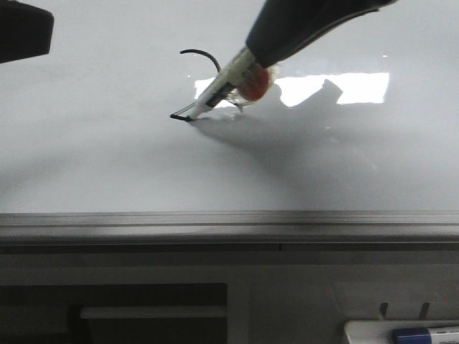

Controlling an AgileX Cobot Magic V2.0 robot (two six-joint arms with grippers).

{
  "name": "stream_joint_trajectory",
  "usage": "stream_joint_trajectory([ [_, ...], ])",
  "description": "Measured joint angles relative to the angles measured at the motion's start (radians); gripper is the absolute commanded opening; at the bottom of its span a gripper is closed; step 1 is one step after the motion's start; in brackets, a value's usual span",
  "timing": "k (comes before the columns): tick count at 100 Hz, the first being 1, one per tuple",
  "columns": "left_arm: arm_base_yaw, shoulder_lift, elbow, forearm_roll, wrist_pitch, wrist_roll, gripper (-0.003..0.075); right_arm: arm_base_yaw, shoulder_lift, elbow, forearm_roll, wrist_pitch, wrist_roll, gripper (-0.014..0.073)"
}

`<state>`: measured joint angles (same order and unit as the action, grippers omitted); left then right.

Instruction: Write number 3 on whiteboard

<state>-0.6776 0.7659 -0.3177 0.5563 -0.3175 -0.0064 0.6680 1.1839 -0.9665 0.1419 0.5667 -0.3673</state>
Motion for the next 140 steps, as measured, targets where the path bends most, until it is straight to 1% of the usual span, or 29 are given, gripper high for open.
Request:
stream_joint_trajectory([
  [13, 0.000, 0.000, 0.000, 0.000, 0.000, 0.000, 0.0375, -0.007, -0.035, 0.000, -0.068, 0.078, 0.052, -0.0039],
  [29, 0.000, 0.000, 0.000, 0.000, 0.000, 0.000, 0.0375, 0.000, -0.048, 0.014, -0.085, 0.138, 0.065, -0.0039],
  [39, 0.000, 0.000, 0.000, 0.000, 0.000, 0.000, 0.0375, 0.030, -0.044, 0.030, -0.090, 0.134, 0.071, -0.0040],
  [52, 0.000, 0.000, 0.000, 0.000, 0.000, 0.000, 0.0375, 0.061, -0.008, 0.034, -0.088, 0.078, 0.070, -0.0040],
  [82, 0.000, 0.000, 0.000, 0.000, 0.000, 0.000, 0.0375, 0.088, 0.068, 0.034, -0.010, -0.016, 0.073, -0.0040],
  [108, 0.000, 0.000, 0.000, 0.000, 0.000, 0.000, 0.0375, 0.093, 0.077, 0.007, -0.006, 0.001, 0.073, -0.0040],
  [125, 0.000, 0.000, 0.000, 0.006, -0.002, 0.000, 0.0375, 0.138, 0.032, 0.005, -0.040, -0.014, 0.062, -0.0040],
  [140, 0.000, 0.000, 0.000, 0.097, -0.004, 0.000, 0.0375, 0.156, -0.041, 0.003, -0.051, 0.028, 0.061, -0.0040],
])
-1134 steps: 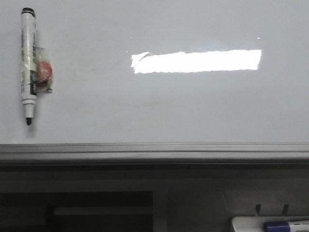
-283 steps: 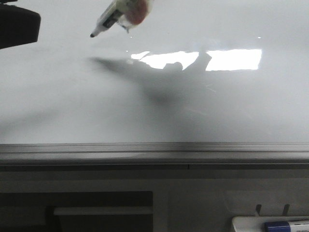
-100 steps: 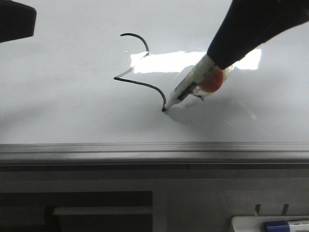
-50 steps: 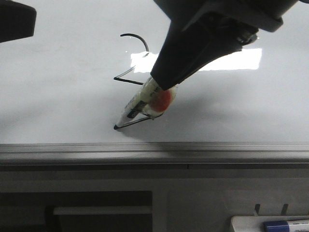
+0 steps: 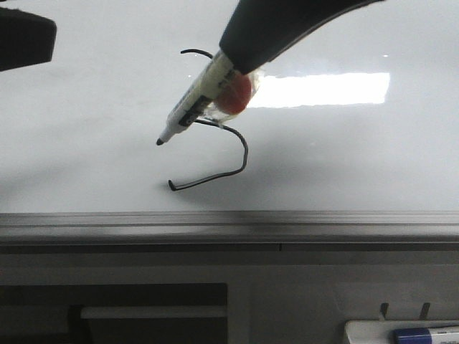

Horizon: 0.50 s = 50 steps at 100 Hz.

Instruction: Write number 3 on whiteboard

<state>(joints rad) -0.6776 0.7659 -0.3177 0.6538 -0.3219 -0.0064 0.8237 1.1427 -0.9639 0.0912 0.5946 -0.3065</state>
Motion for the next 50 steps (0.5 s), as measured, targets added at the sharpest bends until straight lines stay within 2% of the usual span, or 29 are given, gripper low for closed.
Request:
stream_joint_trajectory([
  [28, -0.043, 0.117, 0.000, 0.037, -0.061, 0.000, 0.0375, 0.006, -0.019, -0.005, -0.009, 0.038, -0.001, -0.0040],
  [50, -0.048, 0.224, -0.048, 0.017, -0.096, 0.000, 0.0375, 0.079, -0.019, -0.007, -0.011, 0.027, -0.019, -0.0040],
])
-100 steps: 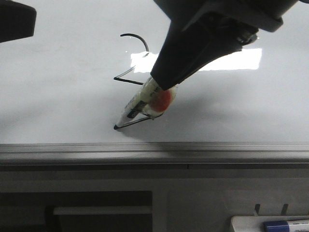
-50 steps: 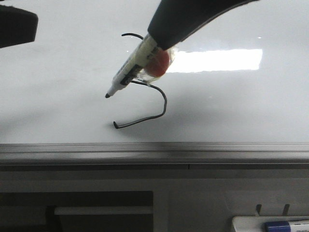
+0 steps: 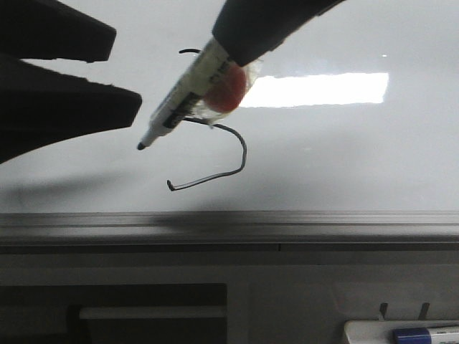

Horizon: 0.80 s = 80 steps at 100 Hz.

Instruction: Write number 3 on whiteboard

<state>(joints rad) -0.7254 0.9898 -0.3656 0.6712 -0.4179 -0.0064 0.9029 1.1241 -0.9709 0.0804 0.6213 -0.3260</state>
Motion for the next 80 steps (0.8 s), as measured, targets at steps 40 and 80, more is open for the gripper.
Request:
stream_joint_trajectory([
  [40, -0.037, 0.025, -0.015, 0.031, 0.014, 0.000, 0.0375, 0.014, 0.005, -0.002, -0.008, -0.058, -0.006, -0.0040],
  [80, -0.037, 0.041, -0.015, 0.031, 0.073, 0.000, 0.0192, 0.041, 0.016, -0.007, -0.008, -0.054, -0.008, -0.0040],
])
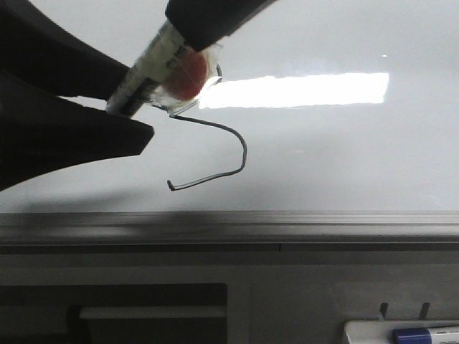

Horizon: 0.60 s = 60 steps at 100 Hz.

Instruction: Write number 3 on whiteboard

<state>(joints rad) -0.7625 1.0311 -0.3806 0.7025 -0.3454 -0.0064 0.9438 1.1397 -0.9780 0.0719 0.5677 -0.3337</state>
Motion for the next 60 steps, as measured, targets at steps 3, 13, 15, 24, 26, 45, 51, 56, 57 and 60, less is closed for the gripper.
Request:
stream_joint_trajectory([
  [3, 0.000, 0.000, 0.000, 0.000, 0.000, 0.000, 0.0167, 0.000, 0.000, 0.000, 0.000, 0.000, 0.000, -0.0040],
  [13, 0.000, 0.000, 0.000, 0.000, -0.021, 0.000, 0.0106, 0.000, 0.000, 0.000, 0.000, 0.004, 0.000, -0.0040],
  [15, 0.000, 0.000, 0.000, 0.000, -0.024, 0.000, 0.0091, 0.000, 0.000, -0.001, 0.000, 0.004, 0.000, -0.0040],
  [24, -0.004, 0.000, 0.000, 0.002, -0.031, 0.006, 0.0015, 0.000, 0.000, -0.001, 0.000, 0.004, 0.000, -0.0040],
  [26, -0.004, 0.000, 0.000, 0.004, -0.031, 0.006, -0.0003, 0.000, 0.000, -0.001, 0.000, 0.004, 0.000, -0.0040],
  [45, -0.004, 0.000, 0.000, 0.007, -0.031, 0.006, -0.0020, 0.000, 0.000, -0.001, 0.000, 0.004, 0.000, -0.0041],
  [51, -0.004, 0.000, 0.000, 0.007, -0.031, 0.006, -0.0020, 0.000, 0.000, -0.001, 0.000, 0.002, 0.000, -0.0025],
  [56, -0.004, 0.000, 0.000, 0.007, -0.031, 0.006, -0.0020, 0.000, 0.000, -0.001, 0.001, 0.002, 0.000, 0.0040],
  [57, -0.004, 0.000, 0.000, 0.007, -0.031, 0.006, -0.0020, 0.000, 0.000, -0.001, 0.001, 0.000, 0.000, 0.0055],
  [60, -0.004, 0.000, 0.000, 0.004, -0.031, 0.006, -0.0020, 0.000, 0.000, -0.001, 0.001, 0.000, 0.000, 0.0146],
])
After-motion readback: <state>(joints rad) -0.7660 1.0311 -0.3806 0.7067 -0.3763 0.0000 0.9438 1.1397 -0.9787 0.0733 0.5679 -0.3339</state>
